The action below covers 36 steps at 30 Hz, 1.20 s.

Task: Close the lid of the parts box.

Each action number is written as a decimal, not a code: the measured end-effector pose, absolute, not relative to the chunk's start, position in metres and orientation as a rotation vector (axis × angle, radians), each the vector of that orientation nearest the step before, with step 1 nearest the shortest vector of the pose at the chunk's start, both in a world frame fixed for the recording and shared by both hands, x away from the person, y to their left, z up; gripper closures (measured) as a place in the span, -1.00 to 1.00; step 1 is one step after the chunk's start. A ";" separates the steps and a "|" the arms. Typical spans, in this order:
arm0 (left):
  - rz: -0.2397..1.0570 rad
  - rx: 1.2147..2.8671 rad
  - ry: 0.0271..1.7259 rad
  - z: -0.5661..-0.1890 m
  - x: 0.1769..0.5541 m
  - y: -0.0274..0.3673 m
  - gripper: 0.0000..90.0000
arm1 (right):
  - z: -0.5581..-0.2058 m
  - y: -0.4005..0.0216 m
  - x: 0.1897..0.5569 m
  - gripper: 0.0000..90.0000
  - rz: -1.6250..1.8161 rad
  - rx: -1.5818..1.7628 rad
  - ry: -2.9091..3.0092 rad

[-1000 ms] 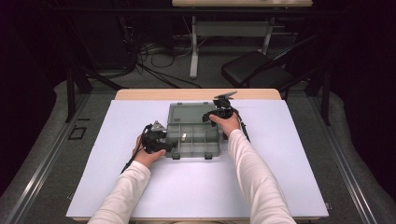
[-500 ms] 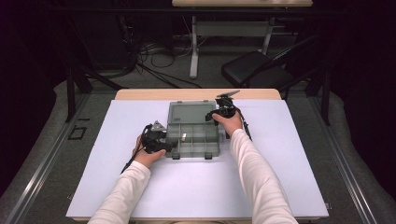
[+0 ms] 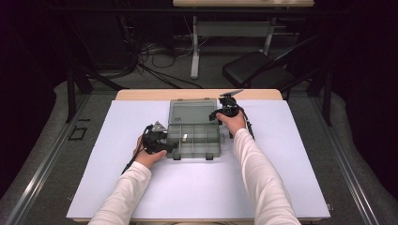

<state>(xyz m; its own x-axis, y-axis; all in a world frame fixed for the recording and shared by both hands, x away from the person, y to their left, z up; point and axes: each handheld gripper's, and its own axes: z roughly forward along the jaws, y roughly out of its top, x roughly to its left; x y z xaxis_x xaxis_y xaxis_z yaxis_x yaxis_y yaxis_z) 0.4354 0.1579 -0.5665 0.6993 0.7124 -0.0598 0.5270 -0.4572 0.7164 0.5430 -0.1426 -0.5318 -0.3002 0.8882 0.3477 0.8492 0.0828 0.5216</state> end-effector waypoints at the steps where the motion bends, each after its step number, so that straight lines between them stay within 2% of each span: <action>1: 0.322 2.166 0.942 -0.567 0.435 0.158 -0.26 | -0.532 -0.143 0.543 0.25 1.027 1.826 2.263; 25: 0.321 2.166 0.942 -0.567 0.435 0.158 -0.26 | -0.524 -0.158 0.544 0.67 1.100 1.844 2.265; 26: 0.321 2.166 0.942 -0.567 0.435 0.158 -0.26 | -0.524 -0.158 0.544 0.74 1.103 1.849 2.260; 36: 0.321 2.166 0.942 -0.567 0.435 0.158 -0.26 | -0.524 -0.164 0.545 0.82 1.126 1.840 2.272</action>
